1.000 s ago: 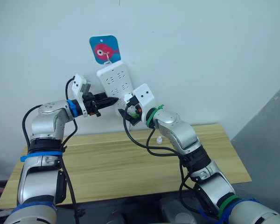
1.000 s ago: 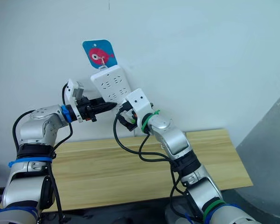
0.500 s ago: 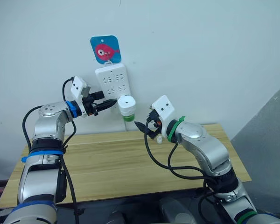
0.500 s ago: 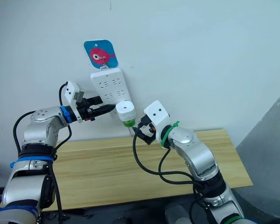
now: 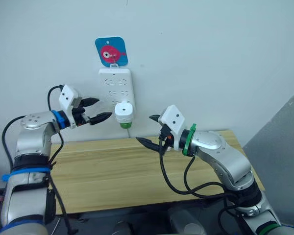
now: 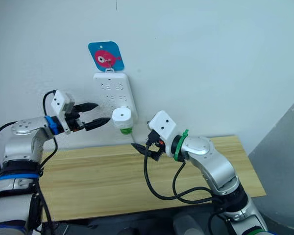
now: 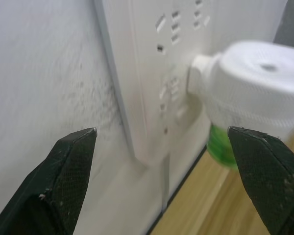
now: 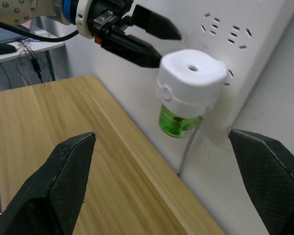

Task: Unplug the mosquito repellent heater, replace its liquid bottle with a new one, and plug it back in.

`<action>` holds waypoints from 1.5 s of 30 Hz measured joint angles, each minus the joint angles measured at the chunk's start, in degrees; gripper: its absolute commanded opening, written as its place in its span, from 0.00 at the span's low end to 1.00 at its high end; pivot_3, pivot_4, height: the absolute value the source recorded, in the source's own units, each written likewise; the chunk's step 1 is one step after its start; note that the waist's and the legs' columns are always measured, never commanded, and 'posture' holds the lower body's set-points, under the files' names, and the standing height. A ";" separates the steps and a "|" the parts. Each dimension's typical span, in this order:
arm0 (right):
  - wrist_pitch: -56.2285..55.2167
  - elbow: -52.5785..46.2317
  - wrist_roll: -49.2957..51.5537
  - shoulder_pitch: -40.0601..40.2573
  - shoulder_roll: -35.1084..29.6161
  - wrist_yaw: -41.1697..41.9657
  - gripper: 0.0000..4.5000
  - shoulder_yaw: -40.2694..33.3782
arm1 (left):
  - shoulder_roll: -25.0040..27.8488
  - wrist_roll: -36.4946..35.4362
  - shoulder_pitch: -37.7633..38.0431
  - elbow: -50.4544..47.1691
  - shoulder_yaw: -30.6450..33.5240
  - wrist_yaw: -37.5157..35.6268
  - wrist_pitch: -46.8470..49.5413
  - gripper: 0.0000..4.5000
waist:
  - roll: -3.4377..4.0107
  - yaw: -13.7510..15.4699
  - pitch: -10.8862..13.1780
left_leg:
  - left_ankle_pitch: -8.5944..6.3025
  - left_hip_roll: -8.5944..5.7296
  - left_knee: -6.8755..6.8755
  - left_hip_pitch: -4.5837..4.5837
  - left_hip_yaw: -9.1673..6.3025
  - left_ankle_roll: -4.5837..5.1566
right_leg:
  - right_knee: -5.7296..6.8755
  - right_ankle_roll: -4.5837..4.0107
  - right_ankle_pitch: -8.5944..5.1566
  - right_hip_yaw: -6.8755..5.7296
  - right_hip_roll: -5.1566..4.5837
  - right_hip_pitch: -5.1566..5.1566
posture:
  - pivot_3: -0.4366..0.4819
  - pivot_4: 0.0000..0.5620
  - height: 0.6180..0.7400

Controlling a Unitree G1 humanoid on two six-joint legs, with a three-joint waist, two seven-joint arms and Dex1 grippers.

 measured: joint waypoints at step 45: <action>-12.74 22.97 -10.18 -4.15 14.24 -12.83 0.01 1.70 | -7.10 -15.79 43.75 -59.92 6.77 15.76 13.06 1.00 | -0.08 6.13 0.10 | 0.02 0.05 -0.08 0.11 0.37 -0.06 | -0.10 -0.15 -0.08 0.11 -0.07 0.04 | 0.41 0.12 1.00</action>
